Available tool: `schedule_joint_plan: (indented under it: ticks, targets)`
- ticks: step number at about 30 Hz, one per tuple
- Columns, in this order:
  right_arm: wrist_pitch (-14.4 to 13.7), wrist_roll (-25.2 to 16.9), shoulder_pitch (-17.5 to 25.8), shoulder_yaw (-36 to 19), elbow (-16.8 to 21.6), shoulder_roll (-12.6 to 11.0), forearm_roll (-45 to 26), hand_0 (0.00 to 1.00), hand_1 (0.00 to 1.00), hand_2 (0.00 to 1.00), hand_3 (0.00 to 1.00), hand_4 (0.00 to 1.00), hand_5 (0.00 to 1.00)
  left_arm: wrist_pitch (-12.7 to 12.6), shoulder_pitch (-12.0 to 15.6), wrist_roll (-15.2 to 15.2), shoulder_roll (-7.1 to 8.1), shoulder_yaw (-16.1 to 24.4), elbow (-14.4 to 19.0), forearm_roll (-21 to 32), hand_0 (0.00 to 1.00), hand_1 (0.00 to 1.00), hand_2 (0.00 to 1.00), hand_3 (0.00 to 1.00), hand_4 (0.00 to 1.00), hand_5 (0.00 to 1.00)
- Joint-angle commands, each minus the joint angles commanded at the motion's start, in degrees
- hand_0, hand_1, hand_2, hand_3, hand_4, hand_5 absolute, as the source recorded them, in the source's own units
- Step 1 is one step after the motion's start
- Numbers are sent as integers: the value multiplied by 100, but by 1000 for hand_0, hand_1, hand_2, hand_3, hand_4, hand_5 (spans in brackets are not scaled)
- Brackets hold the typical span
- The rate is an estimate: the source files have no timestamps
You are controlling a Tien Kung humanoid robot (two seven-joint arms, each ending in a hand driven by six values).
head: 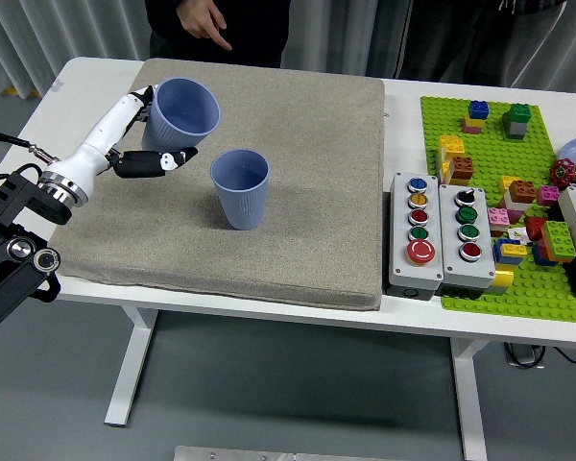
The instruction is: Pick cup pour cup place
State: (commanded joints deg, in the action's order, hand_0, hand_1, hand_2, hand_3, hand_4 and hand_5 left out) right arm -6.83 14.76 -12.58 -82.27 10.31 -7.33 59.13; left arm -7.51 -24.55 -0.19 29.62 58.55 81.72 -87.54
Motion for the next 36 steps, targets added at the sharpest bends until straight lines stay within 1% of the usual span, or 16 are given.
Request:
schedule_joint_plan:
  ticks: [2,6,11,16,21,29,33,36]
  targets:
    - [0,0,-2,-2,0,-3,9,717,672,657,612,2,213,16,-56,60,19,-30,33,-262,558,550,615,586,664,45]
    - [-1,-1,-5,-3,0,-5,11,717,672,657,612,2,213,11,-117,114,32,-71,63,-620,558,550,615,586,664,45]
    - [-3,0,-18,5,0,-7,0,717,671,656,612,2,214,-94,-195,132,80,-163,79,-1006,559,549,614,585,663,41]
    - [-2,0,-24,17,0,-10,-9,716,671,656,612,2,211,-107,-240,173,107,-199,93,-1219,559,548,612,584,663,38]
    - [-2,1,-22,16,0,-14,-6,717,671,657,611,2,213,-124,-322,234,122,-283,116,-1681,559,547,611,584,664,41]
    - [-4,9,-21,16,0,-14,16,716,671,657,611,2,213,-173,-419,302,118,-433,93,-2149,559,545,611,580,662,43]
    - [-5,15,-23,14,0,-12,31,716,672,657,611,2,215,-147,-463,344,120,-480,39,-2423,558,545,609,580,664,39]
    - [-5,15,-20,29,0,-15,21,716,672,657,611,2,215,-156,-469,344,146,-519,9,-2427,558,545,609,580,664,39]
